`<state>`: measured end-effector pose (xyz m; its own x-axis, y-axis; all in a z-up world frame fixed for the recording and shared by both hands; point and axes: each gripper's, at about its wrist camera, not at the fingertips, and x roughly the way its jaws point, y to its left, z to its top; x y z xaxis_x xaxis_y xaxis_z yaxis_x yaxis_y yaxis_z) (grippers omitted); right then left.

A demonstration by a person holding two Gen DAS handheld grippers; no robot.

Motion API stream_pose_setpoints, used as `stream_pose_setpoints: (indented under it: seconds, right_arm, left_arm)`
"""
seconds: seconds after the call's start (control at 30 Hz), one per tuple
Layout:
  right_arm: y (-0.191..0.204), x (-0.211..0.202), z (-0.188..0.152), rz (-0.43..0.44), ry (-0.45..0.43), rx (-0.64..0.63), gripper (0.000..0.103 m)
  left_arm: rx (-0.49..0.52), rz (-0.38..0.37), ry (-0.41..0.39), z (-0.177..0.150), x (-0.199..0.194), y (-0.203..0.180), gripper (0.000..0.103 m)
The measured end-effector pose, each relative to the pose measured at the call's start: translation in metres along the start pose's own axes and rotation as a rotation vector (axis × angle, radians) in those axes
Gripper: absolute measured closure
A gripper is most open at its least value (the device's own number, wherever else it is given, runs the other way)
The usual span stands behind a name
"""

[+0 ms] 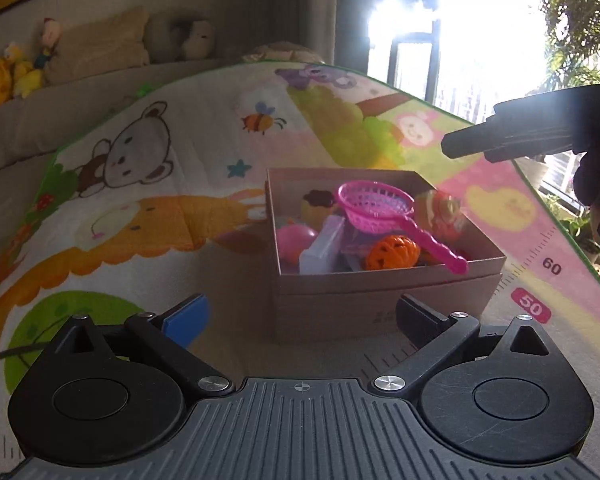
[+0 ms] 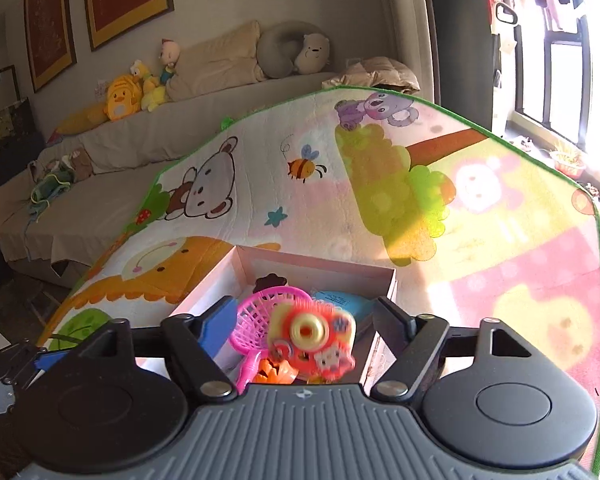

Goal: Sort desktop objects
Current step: 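Lower the pink bell toy into the pink box and open the right tool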

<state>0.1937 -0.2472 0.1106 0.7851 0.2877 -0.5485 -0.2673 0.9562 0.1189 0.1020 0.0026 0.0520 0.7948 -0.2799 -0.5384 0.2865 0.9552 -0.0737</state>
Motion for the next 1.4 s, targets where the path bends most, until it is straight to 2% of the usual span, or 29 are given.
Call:
stream_pose_setpoints:
  seconds: [0.1,0.2,0.27,0.37,0.57,0.7,0.73,0.77,0.83,0.87,0.93,1.0,1.17,1.4]
  right_arm:
    - [0.025,0.002,-0.011,-0.038,-0.015,-0.132,0.026]
    - [0.058,0.008,-0.022,-0.079,-0.018,-0.315,0.029]
    - [0.082,0.018,-0.028,-0.089,0.001,-0.432,0.042]
    - [0.096,0.035,-0.023,-0.071,0.053,-0.425,0.051]
    - [0.105,0.076,0.004,-0.026,0.115,-0.304,0.053]
    - [0.127,0.112,-0.001,-0.1,0.136,-0.362,0.054]
    - [0.132,0.123,-0.005,-0.132,0.144,-0.396,0.06]
    - [0.134,0.131,-0.008,-0.15,0.158,-0.414,0.073]
    - [0.133,0.141,-0.011,-0.163,0.193,-0.416,0.09]
    - [0.132,0.14,-0.01,-0.17,0.182,-0.414,0.093]
    - [0.127,0.131,-0.002,-0.165,0.148,-0.388,0.096]
    - [0.119,0.117,0.011,-0.121,0.111,-0.319,0.098]
    - [0.091,0.086,0.04,0.069,0.035,-0.093,0.098]
    - [0.048,0.114,0.017,0.239,0.12,0.192,0.097]
  left_arm:
    - [-0.056,-0.034,0.006,-0.015,-0.005,0.001,0.0]
    - [-0.056,-0.044,0.005,-0.023,-0.005,-0.001,0.0]
    - [-0.056,-0.048,-0.002,-0.025,-0.005,-0.001,0.0]
    - [-0.083,-0.071,-0.003,-0.029,-0.007,0.003,0.0]
    - [-0.104,-0.087,-0.03,-0.031,-0.013,0.007,0.0]
    - [-0.109,-0.086,-0.045,-0.032,-0.017,0.008,0.0]
    - [-0.116,-0.083,-0.049,-0.032,-0.018,0.01,0.0]
    - [-0.123,-0.081,-0.052,-0.032,-0.019,0.012,0.0]
    - [-0.14,-0.075,-0.059,-0.032,-0.021,0.016,0.0]
    - [-0.148,-0.072,-0.061,-0.031,-0.022,0.018,0.0]
    - [-0.165,-0.07,-0.063,-0.031,-0.023,0.021,0.0]
    - [-0.175,-0.07,-0.062,-0.031,-0.023,0.022,0.0]
    - [-0.168,-0.066,-0.049,-0.032,-0.019,0.02,0.0]
    - [-0.184,-0.06,-0.036,-0.033,-0.016,0.023,0.0]
